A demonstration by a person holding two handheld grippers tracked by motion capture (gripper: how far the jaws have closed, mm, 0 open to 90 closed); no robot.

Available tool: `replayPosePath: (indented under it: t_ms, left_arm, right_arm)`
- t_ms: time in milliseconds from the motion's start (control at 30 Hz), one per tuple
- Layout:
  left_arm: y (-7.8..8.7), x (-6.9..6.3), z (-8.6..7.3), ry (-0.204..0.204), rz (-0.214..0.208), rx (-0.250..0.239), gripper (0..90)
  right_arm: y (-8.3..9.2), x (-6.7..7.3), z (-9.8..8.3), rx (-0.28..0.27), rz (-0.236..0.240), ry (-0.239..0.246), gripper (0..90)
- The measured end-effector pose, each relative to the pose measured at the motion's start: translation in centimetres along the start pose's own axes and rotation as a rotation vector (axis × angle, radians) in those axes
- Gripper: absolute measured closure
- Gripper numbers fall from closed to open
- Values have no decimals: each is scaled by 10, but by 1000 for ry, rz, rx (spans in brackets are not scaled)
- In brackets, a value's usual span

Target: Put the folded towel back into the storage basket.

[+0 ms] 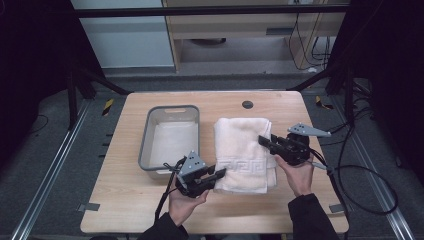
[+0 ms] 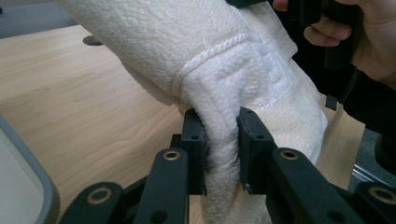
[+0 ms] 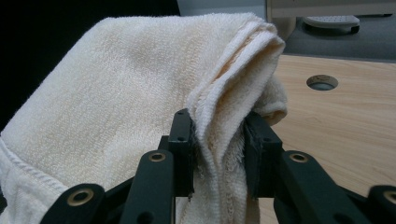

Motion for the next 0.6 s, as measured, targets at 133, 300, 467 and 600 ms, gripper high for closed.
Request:
replayPosePath:
  t_ms: [133,300,467,600]
  left_arm:
    - [5,2,6,2,2,-18,744]
    - [15,5,14,-3,15,-43,744]
    - [23,11,19,0,35,-65,744]
    - [26,14,21,-2,47,-71,745]
  right_arm:
    - [0,3,6,-13,3,4,681]
    - [-1,10,18,-41,10,15,681]
    - [-6,17,26,-66,15,19,681]
    - [-11,21,30,-73,9,29,681]
Point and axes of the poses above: each handheld gripper's, and its own axes: y roughly backward along the jaws, z roughly out of its top, x roughly to its left, the point moved 6 cm from there along -y, roughly forward along the jaws, and after that the axes turned 2 degrees about -z, right-handed, at the moved point
